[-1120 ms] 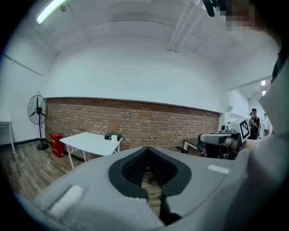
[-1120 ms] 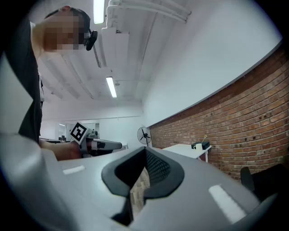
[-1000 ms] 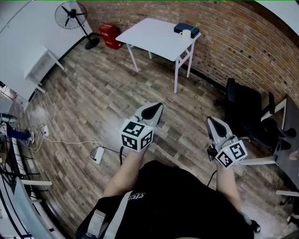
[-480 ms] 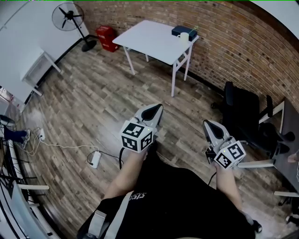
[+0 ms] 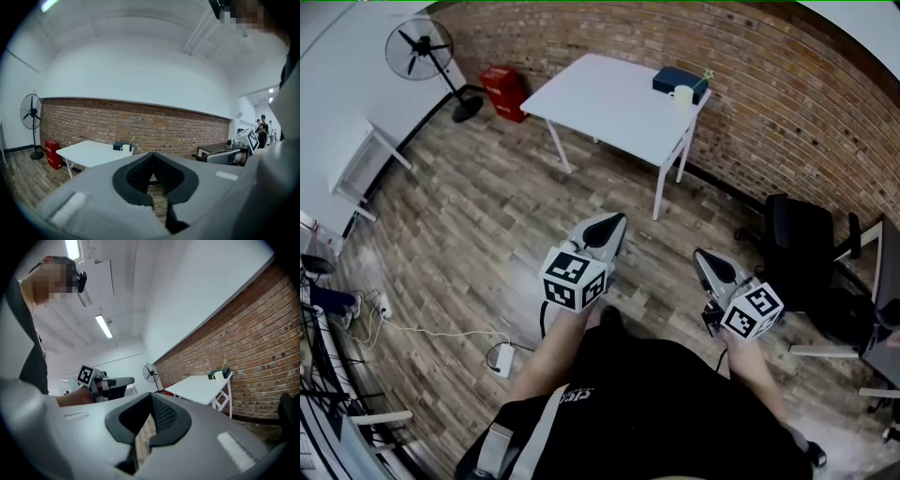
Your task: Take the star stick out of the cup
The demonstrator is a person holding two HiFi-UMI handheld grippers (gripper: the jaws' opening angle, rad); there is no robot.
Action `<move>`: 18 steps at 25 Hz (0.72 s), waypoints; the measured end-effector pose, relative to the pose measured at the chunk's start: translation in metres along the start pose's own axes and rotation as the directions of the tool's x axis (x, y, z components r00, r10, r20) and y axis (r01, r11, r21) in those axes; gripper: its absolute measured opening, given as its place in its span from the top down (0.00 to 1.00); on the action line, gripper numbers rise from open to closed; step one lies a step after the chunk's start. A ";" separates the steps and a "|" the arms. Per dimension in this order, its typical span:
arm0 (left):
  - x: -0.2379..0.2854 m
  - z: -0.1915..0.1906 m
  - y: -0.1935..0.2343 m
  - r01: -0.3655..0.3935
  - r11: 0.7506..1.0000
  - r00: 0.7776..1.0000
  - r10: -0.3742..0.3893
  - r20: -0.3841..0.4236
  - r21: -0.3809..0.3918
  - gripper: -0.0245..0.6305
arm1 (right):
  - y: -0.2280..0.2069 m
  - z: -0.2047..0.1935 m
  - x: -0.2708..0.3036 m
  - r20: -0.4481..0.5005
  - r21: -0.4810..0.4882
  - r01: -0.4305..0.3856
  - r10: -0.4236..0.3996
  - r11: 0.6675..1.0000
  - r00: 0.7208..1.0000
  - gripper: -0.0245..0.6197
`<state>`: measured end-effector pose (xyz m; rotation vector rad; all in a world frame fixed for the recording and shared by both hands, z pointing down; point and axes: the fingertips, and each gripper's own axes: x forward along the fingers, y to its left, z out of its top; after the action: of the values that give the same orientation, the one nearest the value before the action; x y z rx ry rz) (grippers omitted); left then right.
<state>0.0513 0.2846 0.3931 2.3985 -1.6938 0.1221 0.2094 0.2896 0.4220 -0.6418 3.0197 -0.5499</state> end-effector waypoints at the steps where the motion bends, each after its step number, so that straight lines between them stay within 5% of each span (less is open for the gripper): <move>1: 0.007 0.004 0.018 0.013 1.000 1.000 -0.013 -0.002 0.006 0.95 | 0.000 -0.001 0.024 -0.010 0.001 -0.007 0.007 1.000 1.000 0.96; 8: 0.039 0.013 0.123 0.079 0.996 0.996 -0.081 -0.031 -0.051 0.95 | 0.003 -0.004 0.144 -0.050 0.050 0.003 -0.001 0.999 0.999 0.96; 18: 0.072 0.028 0.188 0.135 0.990 0.991 -0.136 -0.010 -0.040 0.95 | -0.016 -0.009 0.222 -0.093 0.048 0.017 -0.012 0.999 0.996 0.96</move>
<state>-0.1020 0.1518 0.4005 2.4693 -1.5081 0.0830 0.0122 0.1909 0.4505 -0.6541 3.0784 -0.6703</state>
